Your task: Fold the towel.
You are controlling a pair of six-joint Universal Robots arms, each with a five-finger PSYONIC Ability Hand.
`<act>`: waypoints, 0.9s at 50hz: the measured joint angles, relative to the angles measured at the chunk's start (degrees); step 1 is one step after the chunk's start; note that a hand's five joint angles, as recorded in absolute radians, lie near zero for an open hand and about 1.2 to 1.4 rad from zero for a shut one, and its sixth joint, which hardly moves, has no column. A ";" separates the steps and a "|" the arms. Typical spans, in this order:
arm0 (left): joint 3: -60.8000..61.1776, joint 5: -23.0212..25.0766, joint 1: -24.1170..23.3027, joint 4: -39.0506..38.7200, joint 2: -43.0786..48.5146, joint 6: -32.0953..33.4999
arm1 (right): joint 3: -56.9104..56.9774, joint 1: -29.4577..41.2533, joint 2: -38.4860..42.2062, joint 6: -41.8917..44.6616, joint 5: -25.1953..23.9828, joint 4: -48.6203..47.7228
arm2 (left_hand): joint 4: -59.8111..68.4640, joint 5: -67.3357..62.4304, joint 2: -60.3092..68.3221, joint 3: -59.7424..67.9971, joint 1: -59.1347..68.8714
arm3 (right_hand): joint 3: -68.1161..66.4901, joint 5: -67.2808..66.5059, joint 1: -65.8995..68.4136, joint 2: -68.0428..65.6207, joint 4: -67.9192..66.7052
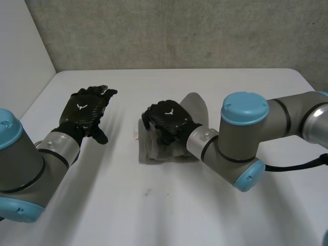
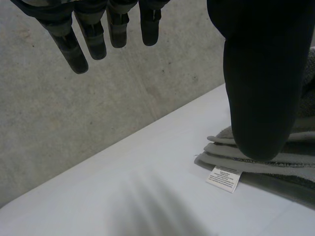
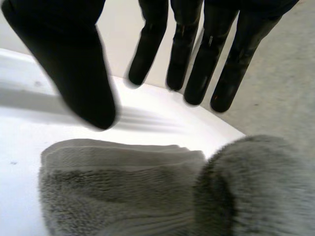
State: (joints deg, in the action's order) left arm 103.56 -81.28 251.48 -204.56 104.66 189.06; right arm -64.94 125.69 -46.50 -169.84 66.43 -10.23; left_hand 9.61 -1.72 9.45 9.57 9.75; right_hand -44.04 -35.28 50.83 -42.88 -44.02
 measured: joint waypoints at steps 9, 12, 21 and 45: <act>0.57 -0.02 -0.15 -0.60 0.02 0.00 | -5.93 -3.69 -7.85 0.26 10.56 -0.53 | 0.00 0.00 0.00 0.00 0.00 | 16.62 17.75 -20.00 15.50 16.61; 0.78 -0.02 -0.14 -0.60 0.03 0.00 | -6.87 -5.25 -8.73 0.36 13.35 -0.41 | 0.00 0.00 0.00 0.00 0.00 | 17.30 18.39 -20.63 16.01 17.24; 1.13 -0.02 -0.13 -0.65 0.02 0.00 | -6.24 -5.93 -6.85 0.40 14.35 -0.07 | 0.00 0.00 0.00 0.00 0.00 | 16.29 17.57 -18.91 15.29 16.48; 1.61 0.03 -0.10 -0.62 0.07 -0.01 | 2.09 -2.36 3.34 -3.45 14.72 -0.07 | 0.00 0.00 0.00 0.00 0.00 | -2.26 -0.22 3.14 -3.44 -2.29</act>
State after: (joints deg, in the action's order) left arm 105.17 -81.25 251.38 -205.18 104.72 189.05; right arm -62.85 123.33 -43.16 -173.29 81.15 -10.30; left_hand 9.61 -1.72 9.45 9.57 9.75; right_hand -46.30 -35.49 53.97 -46.32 -46.31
